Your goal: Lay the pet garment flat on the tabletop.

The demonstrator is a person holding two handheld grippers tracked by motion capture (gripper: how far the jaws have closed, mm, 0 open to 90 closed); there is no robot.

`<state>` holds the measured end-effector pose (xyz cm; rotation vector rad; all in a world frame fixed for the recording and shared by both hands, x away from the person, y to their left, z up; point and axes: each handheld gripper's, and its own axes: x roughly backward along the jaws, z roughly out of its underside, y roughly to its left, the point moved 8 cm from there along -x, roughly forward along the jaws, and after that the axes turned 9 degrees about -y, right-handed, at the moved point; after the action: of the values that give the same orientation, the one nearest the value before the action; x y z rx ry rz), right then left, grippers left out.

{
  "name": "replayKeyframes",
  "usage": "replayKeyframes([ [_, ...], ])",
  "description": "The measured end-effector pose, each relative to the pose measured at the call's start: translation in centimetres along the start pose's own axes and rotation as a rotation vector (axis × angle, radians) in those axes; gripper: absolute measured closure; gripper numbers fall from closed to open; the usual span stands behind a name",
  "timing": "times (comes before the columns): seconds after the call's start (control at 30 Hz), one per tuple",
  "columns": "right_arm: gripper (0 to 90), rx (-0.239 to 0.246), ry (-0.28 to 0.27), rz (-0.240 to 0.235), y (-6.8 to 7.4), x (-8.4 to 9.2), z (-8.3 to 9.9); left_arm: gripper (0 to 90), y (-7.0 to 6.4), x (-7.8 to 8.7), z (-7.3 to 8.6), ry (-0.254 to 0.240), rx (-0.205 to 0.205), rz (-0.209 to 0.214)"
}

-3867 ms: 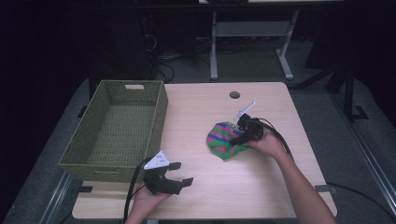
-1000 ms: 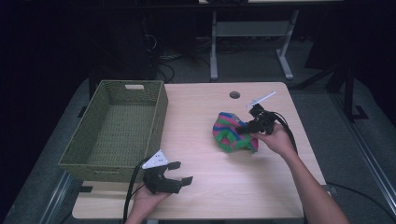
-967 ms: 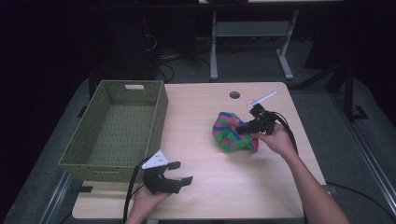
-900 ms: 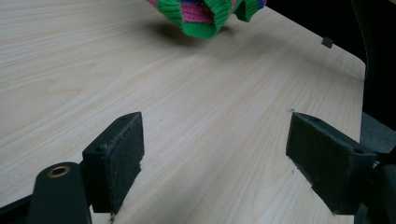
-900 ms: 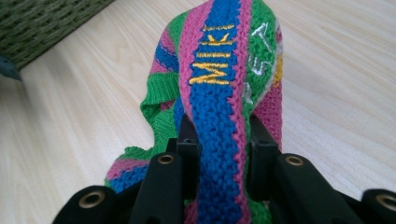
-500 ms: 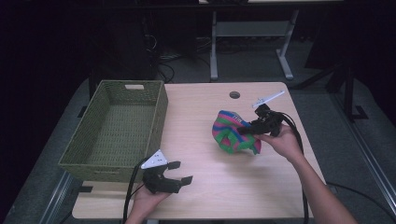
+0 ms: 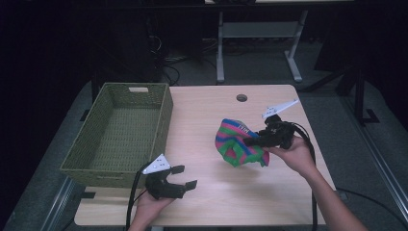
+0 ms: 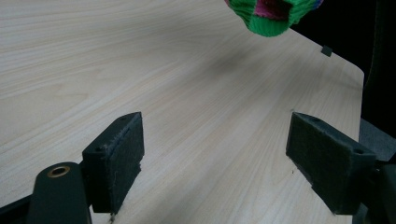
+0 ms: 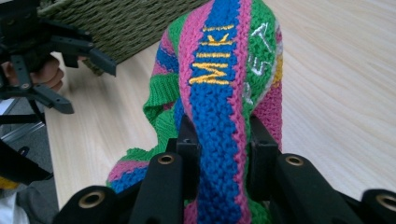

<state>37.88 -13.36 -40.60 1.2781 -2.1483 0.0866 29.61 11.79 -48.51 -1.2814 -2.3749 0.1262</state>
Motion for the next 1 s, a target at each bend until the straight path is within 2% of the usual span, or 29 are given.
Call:
replayKeyframes([
  [0.33,71.8,0.021,-0.003,-0.023,1.2,-0.4,1.2,19.0,0.0,0.1,0.0,0.002,-0.003,0.0],
  [0.67,71.7,0.01,-0.001,-0.046,2.4,-0.6,2.5,19.0,-0.1,0.1,-0.1,-0.006,-0.003,0.001],
  [1.0,71.7,0.001,0.002,-0.057,3.0,-1.0,3.7,19.0,0.0,0.3,-0.1,-0.005,-0.01,0.002],
])
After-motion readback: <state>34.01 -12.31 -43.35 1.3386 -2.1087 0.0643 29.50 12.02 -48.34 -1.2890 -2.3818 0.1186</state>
